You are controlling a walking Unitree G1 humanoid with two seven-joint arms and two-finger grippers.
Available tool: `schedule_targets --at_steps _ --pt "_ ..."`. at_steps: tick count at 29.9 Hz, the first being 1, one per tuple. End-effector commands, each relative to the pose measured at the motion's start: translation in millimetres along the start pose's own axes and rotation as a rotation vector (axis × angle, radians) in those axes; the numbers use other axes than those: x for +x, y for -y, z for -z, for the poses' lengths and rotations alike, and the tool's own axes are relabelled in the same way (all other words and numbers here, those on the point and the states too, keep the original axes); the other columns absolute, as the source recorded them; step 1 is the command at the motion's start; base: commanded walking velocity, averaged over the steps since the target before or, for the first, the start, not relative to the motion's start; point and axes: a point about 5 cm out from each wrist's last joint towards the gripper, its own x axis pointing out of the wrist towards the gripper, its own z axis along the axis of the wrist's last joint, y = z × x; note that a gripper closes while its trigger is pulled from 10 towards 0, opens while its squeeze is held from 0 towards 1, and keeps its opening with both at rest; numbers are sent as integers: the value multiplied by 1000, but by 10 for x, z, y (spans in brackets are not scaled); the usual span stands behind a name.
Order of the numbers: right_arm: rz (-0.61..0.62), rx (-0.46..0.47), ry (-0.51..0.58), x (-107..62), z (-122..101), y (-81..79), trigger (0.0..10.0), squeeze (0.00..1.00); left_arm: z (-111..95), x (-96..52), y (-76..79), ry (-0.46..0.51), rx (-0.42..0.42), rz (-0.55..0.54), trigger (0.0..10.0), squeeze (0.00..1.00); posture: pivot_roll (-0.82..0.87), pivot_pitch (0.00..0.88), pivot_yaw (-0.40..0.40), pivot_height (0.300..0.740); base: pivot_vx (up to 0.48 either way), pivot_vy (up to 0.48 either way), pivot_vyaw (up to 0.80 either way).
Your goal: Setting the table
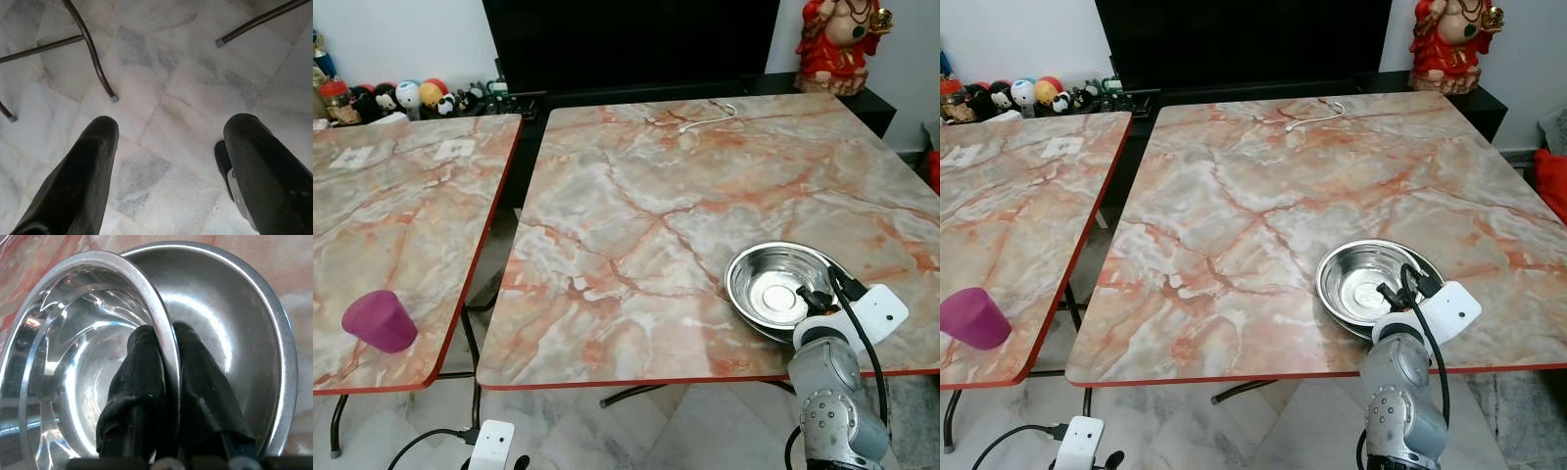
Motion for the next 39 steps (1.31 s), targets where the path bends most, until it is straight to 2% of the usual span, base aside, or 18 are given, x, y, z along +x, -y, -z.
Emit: schedule_targets --at_steps 1,8,16,17,21,22,23,24,39 --pt "-21 19 -7 -13 18 -91 10000 404 55 -16 -19 -20 10 -4 10000 0 -94 40 58 732 0 0 0" --pt "9 14 19 0 -13 -56 10000 345 58 -17 -18 -22 12 0 10000 0 -94 38 62 732 0 0 0" --pt "12 20 28 16 -30 -65 10000 376 58 -17 -32 -22 13 -2 10000 0 -91 35 64 732 0 0 0" --pt "13 21 33 20 -38 -68 10000 827 57 -17 -33 -22 14 -3 10000 0 -91 35 65 732 0 0 0" --pt "10 7 52 33 -67 -70 10000 839 57 -17 -32 -20 13 -3 10000 0 -90 34 65 732 0 0 0" --pt "19 3 66 44 -95 -57 10000 78 56 -17 -32 -19 12 -3 10000 0 -91 34 67 732 0 0 0" --pt "19 3 66 44 -95 -57 10000 78 56 -17 -32 -19 12 -3 10000 0 -91 34 67 732 0 0 0" --pt "27 7 73 52 -113 -42 10000 0 57 -17 -32 -19 11 -2 10000 0 -93 34 67 732 0 0 0" --pt "69 -4 109 57 -154 32 10000 0 58 -17 -30 -22 12 -1 10000 0 -89 33 68 732 0 0 0"
